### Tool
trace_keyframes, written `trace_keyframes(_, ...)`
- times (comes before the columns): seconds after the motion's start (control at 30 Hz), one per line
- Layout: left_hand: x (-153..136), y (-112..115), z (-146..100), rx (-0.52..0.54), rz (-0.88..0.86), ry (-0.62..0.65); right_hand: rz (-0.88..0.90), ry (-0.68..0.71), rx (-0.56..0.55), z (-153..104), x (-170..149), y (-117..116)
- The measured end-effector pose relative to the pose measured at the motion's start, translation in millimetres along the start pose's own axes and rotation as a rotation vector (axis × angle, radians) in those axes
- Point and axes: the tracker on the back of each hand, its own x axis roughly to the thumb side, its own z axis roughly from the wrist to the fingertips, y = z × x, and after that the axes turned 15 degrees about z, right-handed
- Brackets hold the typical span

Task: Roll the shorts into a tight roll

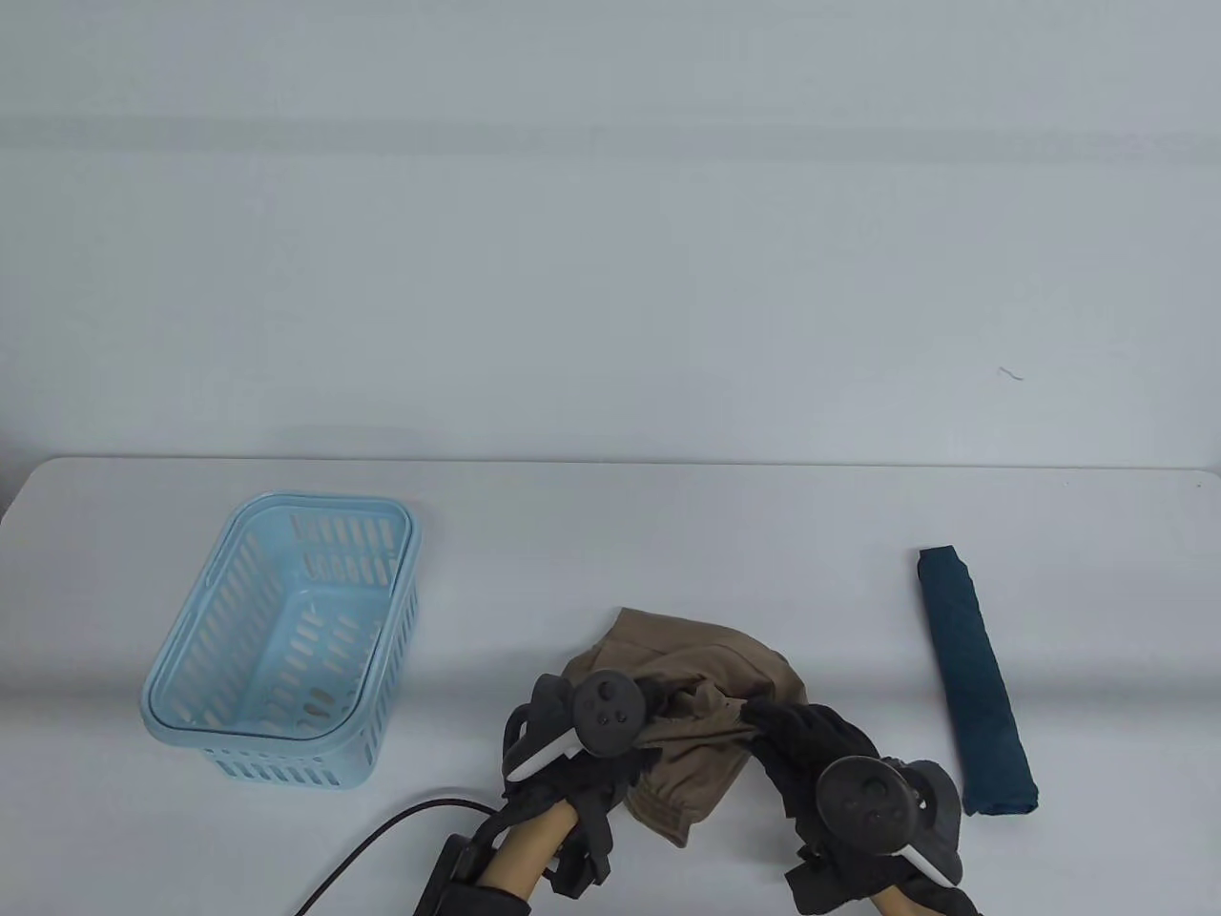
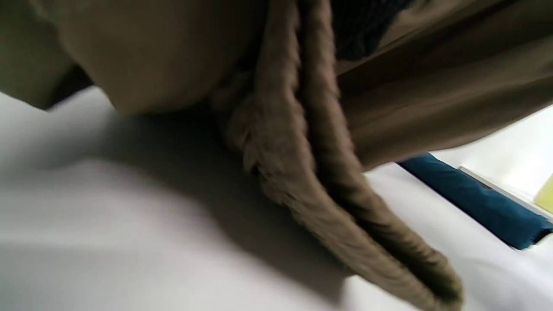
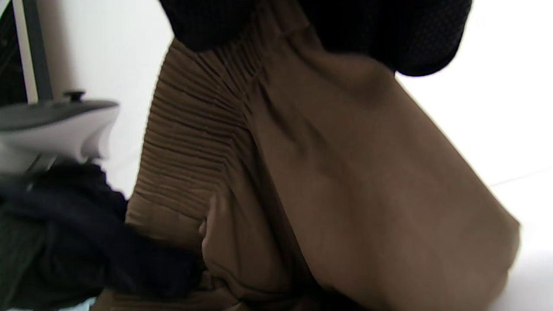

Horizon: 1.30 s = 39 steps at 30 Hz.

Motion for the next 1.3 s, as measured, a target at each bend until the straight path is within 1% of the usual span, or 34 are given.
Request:
trace_keyframes(0.13, -4, 2, -2, 0.022, 0.099, -0.025, 0.091, -0.048, -0.098, 0, -6, 17)
trace_keyframes(0.2, -6, 6, -2, 0.027, 0.138, -0.025, 0.13, -0.075, -0.123, 0, -10, 25)
trace_keyframes(0.33, -10, 13, -1, 0.0, 0.17, -0.041, 0.161, -0.119, -0.177, -2, -20, 35)
trace_keyframes(0.4, -12, 15, -2, -0.001, 0.163, -0.032, 0.191, -0.149, -0.188, -3, -25, 38)
trace_keyframes(0.5, -13, 13, -2, 0.013, 0.137, -0.027, 0.17, -0.178, -0.192, -3, -31, 37)
trace_keyframes(0.57, -12, 6, -3, 0.043, 0.136, -0.014, 0.159, -0.214, -0.199, -2, -35, 39)
trace_keyframes(0.67, -12, -15, -8, 0.133, 0.117, 0.006, 0.166, -0.265, -0.239, -3, -43, 46)
trace_keyframes(0.8, -11, -44, -16, 0.264, 0.081, 0.014, 0.18, -0.278, -0.265, -2, -47, 53)
trace_keyframes(0.87, -13, -54, -19, 0.325, 0.098, 0.008, 0.192, -0.272, -0.27, -2, -46, 55)
trace_keyframes(0.93, -13, -51, -18, 0.29, 0.084, 0.018, 0.19, -0.268, -0.267, -1, -43, 54)
trace_keyframes(1.07, -1, -25, -11, 0.127, 0.014, 0.123, 0.136, -0.247, -0.233, 1, -38, 46)
trace_keyframes(1.2, 22, -15, -12, 0.072, 0.029, 0.212, 0.107, -0.232, -0.223, 0, -34, 45)
trace_keyframes(1.3, 48, -7, -15, 0.039, -0.005, 0.287, 0.113, -0.231, -0.221, 0, -34, 45)
